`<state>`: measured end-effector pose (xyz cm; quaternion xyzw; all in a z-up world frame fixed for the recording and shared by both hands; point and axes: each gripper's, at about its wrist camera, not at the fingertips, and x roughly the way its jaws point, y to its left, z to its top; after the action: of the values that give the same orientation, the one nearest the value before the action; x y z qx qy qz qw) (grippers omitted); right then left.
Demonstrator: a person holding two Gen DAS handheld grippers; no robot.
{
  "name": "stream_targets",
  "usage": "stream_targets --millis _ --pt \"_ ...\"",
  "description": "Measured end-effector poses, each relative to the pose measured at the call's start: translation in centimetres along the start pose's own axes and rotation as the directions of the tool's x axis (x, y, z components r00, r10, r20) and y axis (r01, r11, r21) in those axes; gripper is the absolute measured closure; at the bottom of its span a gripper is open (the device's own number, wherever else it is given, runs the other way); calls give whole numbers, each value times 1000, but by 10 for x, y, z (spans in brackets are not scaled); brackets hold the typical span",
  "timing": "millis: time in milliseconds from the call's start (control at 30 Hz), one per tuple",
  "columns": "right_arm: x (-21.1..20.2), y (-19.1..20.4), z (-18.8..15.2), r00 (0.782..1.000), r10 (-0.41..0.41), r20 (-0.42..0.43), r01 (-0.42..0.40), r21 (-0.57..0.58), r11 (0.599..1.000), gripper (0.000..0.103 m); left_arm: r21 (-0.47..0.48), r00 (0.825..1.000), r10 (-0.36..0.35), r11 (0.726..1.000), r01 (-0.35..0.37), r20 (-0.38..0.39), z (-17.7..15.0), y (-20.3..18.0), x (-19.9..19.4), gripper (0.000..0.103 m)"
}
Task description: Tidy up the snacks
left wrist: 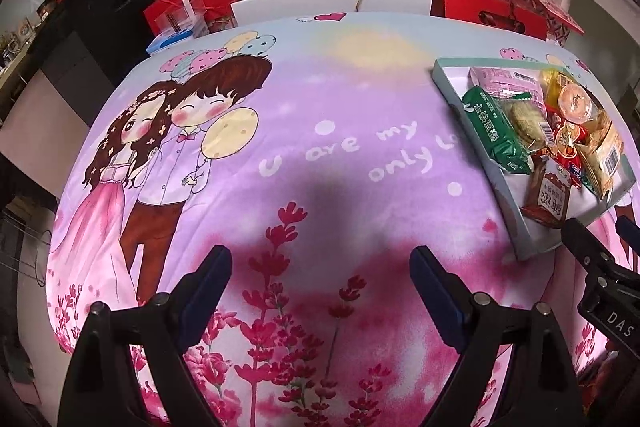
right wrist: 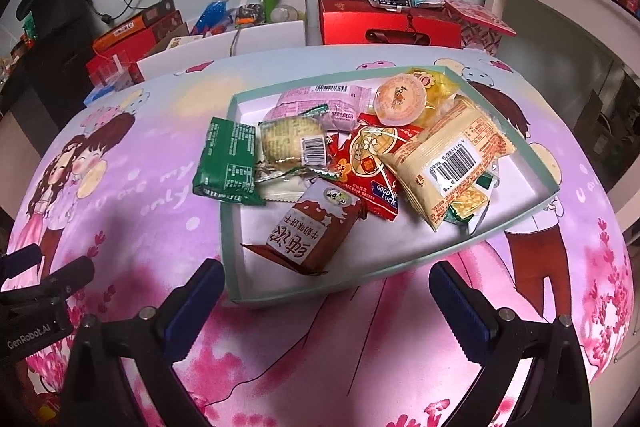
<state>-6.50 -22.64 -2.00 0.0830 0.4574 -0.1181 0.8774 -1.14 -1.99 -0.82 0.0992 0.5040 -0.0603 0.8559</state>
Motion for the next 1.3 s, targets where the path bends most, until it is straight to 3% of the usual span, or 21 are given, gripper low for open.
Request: stream_targets --millis 1300 --pt "5 -1 -1 1000 0 -27 1 7 1000 0 -6 1000 -6 1000 6 5 1 0 -1 13"
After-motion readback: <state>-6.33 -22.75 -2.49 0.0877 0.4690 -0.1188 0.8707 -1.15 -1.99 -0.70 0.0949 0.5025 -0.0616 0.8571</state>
